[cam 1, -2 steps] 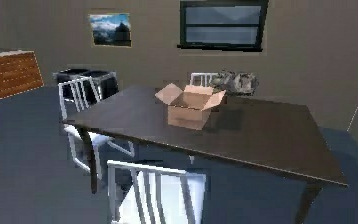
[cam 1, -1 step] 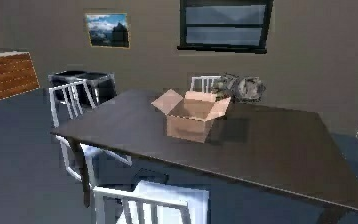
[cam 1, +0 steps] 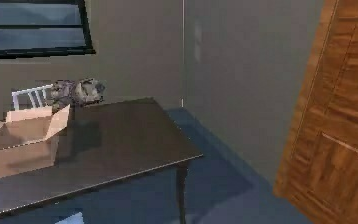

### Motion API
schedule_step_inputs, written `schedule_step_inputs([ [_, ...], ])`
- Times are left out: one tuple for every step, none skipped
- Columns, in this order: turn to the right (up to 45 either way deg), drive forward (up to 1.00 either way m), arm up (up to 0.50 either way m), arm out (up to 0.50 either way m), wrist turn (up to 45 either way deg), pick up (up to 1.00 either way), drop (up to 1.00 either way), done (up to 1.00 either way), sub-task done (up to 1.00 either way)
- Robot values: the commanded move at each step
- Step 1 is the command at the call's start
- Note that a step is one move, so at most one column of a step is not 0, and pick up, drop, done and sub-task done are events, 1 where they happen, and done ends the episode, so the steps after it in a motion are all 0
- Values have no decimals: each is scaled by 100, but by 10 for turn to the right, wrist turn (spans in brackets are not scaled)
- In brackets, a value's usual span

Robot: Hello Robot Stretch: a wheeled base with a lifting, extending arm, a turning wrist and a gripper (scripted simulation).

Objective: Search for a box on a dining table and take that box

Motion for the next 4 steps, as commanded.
schedule_step_inputs([
  [450, 0, 0, 0, 0, 0, 0, 0, 0],
  [210, 0, 0, 0, 0, 0, 0, 0, 0],
  [0, 10, 0, 0, 0, 0, 0, 0, 0],
  [-450, 0, 0, 0, 0, 0, 0, 0, 0],
])
